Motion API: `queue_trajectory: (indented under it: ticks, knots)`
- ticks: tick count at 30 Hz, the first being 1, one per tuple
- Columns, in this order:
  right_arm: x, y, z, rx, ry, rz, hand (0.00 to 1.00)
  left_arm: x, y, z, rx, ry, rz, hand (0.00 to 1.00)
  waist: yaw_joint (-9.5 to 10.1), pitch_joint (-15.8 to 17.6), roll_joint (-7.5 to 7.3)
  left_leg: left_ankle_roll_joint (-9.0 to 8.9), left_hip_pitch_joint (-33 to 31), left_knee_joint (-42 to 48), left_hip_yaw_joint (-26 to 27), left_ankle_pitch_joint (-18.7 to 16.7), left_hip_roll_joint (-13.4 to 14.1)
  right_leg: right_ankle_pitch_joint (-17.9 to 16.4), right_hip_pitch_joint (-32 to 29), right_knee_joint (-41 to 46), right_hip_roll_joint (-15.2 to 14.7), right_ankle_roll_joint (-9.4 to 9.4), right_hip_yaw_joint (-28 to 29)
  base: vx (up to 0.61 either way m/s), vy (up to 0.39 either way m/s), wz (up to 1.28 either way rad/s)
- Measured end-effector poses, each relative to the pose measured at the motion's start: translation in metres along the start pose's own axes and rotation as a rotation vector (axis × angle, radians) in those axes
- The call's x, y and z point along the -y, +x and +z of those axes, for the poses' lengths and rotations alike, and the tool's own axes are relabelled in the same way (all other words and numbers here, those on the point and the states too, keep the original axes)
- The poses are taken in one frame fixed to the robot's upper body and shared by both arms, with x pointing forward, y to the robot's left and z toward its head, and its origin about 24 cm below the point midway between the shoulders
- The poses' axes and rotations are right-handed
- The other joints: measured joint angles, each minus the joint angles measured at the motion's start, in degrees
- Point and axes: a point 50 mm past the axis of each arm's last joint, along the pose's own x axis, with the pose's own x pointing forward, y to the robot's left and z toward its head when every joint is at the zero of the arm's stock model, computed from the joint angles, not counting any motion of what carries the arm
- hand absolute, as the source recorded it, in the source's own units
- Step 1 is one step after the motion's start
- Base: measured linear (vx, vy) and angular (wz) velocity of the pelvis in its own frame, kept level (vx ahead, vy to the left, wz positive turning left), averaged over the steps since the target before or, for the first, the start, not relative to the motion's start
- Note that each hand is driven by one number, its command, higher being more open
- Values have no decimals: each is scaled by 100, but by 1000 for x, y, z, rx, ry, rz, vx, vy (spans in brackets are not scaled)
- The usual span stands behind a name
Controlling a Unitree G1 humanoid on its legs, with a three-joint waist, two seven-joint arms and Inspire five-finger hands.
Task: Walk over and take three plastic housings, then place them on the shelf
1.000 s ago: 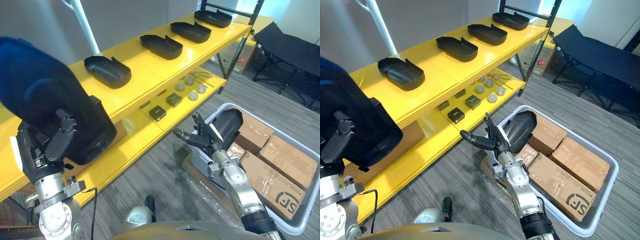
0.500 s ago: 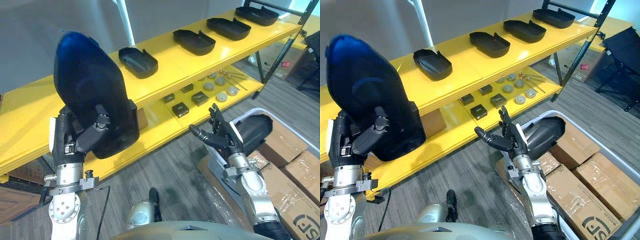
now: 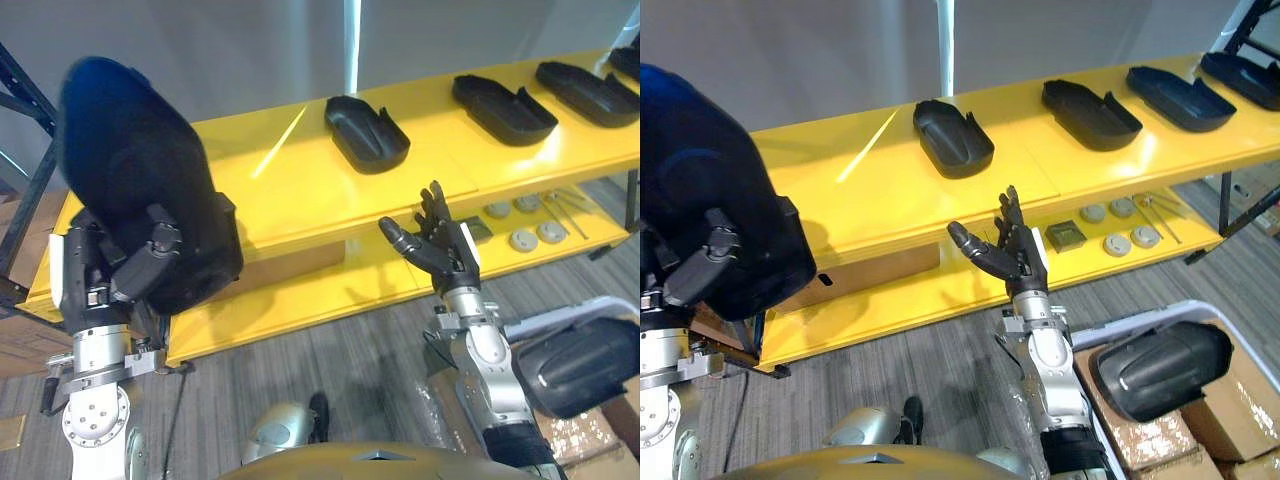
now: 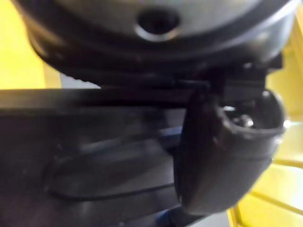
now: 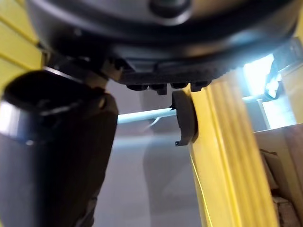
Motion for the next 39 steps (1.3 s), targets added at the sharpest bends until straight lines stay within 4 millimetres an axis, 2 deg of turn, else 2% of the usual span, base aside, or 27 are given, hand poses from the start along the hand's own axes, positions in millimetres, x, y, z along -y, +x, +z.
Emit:
queue_trajectory:
  ticks: [2, 3, 5, 6, 7, 8, 9, 10, 12, 13, 16, 19, 20, 21, 22, 23, 24, 25, 26, 28, 31, 33, 34, 35, 39]
  knots:
    - [0, 7, 15, 109, -37, 19, 100, 2, 10, 5, 45, -3, -4, 0, -41, -15, 37, -172, 114, -114, -271, -105, 199, -53, -441, -1196, 558, -51, 334, 158, -50, 32]
    - [0, 10, 22, 148, -44, 27, 100, 3, 13, 6, 57, -7, 1, 0, -86, -19, 28, -173, 108, -135, -354, -138, 234, -32, -600, -1465, 659, -23, 462, 142, -128, 52]
    - [3, 13, 44, 265, -76, 42, 100, 8, 19, 4, 66, -34, 25, 0, -197, -22, 20, -267, 171, -208, -563, -130, 297, 107, -889, -1998, 808, 149, 756, 165, -195, 66]
    - [2, 13, 68, 385, -95, 59, 100, 9, 19, -1, 45, -57, 49, 0, -274, -47, -57, -470, 284, -199, -776, -173, 276, 442, -810, -2631, 847, 74, 774, 203, -281, 67]
    - [1, 13, 76, 427, -96, 66, 100, 8, 18, -2, 38, -70, 58, 0, -281, -79, -126, -539, 308, -175, -821, -220, 252, 656, -734, -2876, 858, 24, 748, 186, -285, 85]
    - [-1, 12, 92, 508, -106, 86, 100, 9, 17, -5, 26, -94, 77, 0, -305, -158, -223, -669, 296, -107, -991, -309, 230, 1210, -575, -3223, 903, 175, 754, 174, -273, 53]
    - [0, 13, 99, 540, -113, 99, 100, 11, 13, -8, 9, -114, 93, 0, -292, -194, -120, -731, 290, -61, -1036, -351, 343, 1228, -455, -3356, 1007, 106, 616, 224, -298, 39]
    - [-1, 18, 109, 585, -112, 131, 100, 12, 4, -11, -22, -135, 122, 0, -225, -295, 56, -833, 276, -29, -1019, -414, 594, 1338, -258, -3754, 1311, 12, 483, 224, -273, 9]
    - [0, 22, 116, 612, -103, 148, 100, 14, -1, -14, -45, -142, 129, 0, -129, -351, 176, -898, 265, -42, -877, -411, 827, 1438, -54, -4140, 1548, -77, 348, 202, -217, 20]
    - [1, 23, 117, 609, -77, 150, 100, 17, -3, -15, -53, -144, 122, 0, -142, -377, 226, -956, 247, -108, -568, -351, 969, 1442, 48, -4277, 1628, -115, 138, 160, -167, 48]
    - [8, 22, 108, 542, -75, 117, 100, 29, -6, -16, -73, -178, 95, 0, -183, -369, 306, -865, 179, -76, 473, -229, 1159, 1417, 176, -4353, 1581, -152, -187, 128, -74, 58]
    - [10, 15, 96, 481, -63, 105, 100, 36, -7, -17, -83, -175, 66, 0, -289, -342, 281, -826, 86, 38, 679, -258, 1089, 1424, 386, -4471, 1437, -136, -466, 64, 80, 58]
    - [11, 13, 93, 473, -54, 90, 100, 38, -6, -17, -82, -174, 52, 0, -398, -299, 218, -663, -145, 516, 1069, -525, 1252, 1445, 472, -4515, 1335, -97, -675, 19, 143, 80]
    - [12, 12, 92, 469, -49, 76, 100, 40, -7, -17, -83, -178, 46, 0, -426, -294, 212, -626, -255, 777, 1302, -598, 1444, 1447, 491, -4487, 1284, -93, -744, 18, 186, 73]
    - [13, 11, 90, 463, -37, 57, 100, 42, -7, -17, -89, -183, 38, 0, -464, -306, 259, -625, -357, 1021, 1554, -582, 1816, 1455, 519, -4402, 1155, -51, -811, 29, 243, 37]
    - [14, 11, 91, 463, -39, 54, 100, 42, -9, -18, -94, -183, 35, 0, -473, -318, 319, -569, -324, 863, 1565, -106, 2124, 1452, 508, -4292, 1049, 104, -793, 46, 288, 19]
    - [15, 11, 91, 465, -37, 54, 100, 42, -9, -18, -95, -184, 36, 0, -465, -315, 349, -1023, -300, 812, 1340, 29, 2119, 1433, 503, -4230, 964, 294, -752, 45, 375, -4]
    - [13, 11, 90, 464, -12, 59, 100, 41, -10, -19, -103, -185, 41, 0, -468, -319, 307, -1091, -284, 797, 1206, -165, 1823, 1432, 386, -4138, 734, 392, -635, 21, 415, 0]
    - [11, 11, 89, 466, 14, 52, 100, 41, -9, -20, -103, -192, 44, 0, -488, -291, 203, -1022, -287, 728, 1224, -299, 1550, 1434, 291, -4033, 447, 404, -607, 4, 425, 2]
    - [6, 11, 86, 464, 61, 37, 100, 40, -10, -21, -113, -217, 42, 0, -487, -222, 101, -855, -217, 729, 1361, -409, 1261, 1477, 318, -4001, 146, 459, -548, -19, 378, 5]
    - [5, 10, 83, 455, 90, -2, 100, 42, -10, -20, -111, -227, -1, 0, -497, -196, 39, -737, -76, 799, 1393, -605, 944, 1529, 463, -3867, -182, 537, -509, 3, 234, 12]
    - [7, 6, 79, 435, 98, -40, 100, 43, -8, -19, -103, -210, -61, 0, -496, -184, 36, -734, -34, 809, 1411, -675, 868, 1577, 373, -3536, -358, 512, -583, 5, 134, 1]
    - [7, 4, 76, 424, 103, -55, 100, 43, -7, -19, -102, -202, -85, 0, -485, -181, 51, -735, 8, 749, 1443, -665, 872, 1638, 282, -3355, -404, 445, -620, 0, 104, -25]
    - [7, 2, 73, 412, 117, -75, 100, 42, -5, -18, -104, -195, -123, 0, -488, -183, 59, -732, 100, 564, 1503, -583, 880, 1751, 116, -3170, -415, 286, -626, -1, 45, -34]
    - [6, 0, 70, 402, 142, -106, 100, 53, 11, -15, -104, -280, -230, 0, -663, -175, 30, -694, 231, 79, 1582, -259, 893, 2146, 33, -3428, -185, 146, -621, 0, 9, -15]
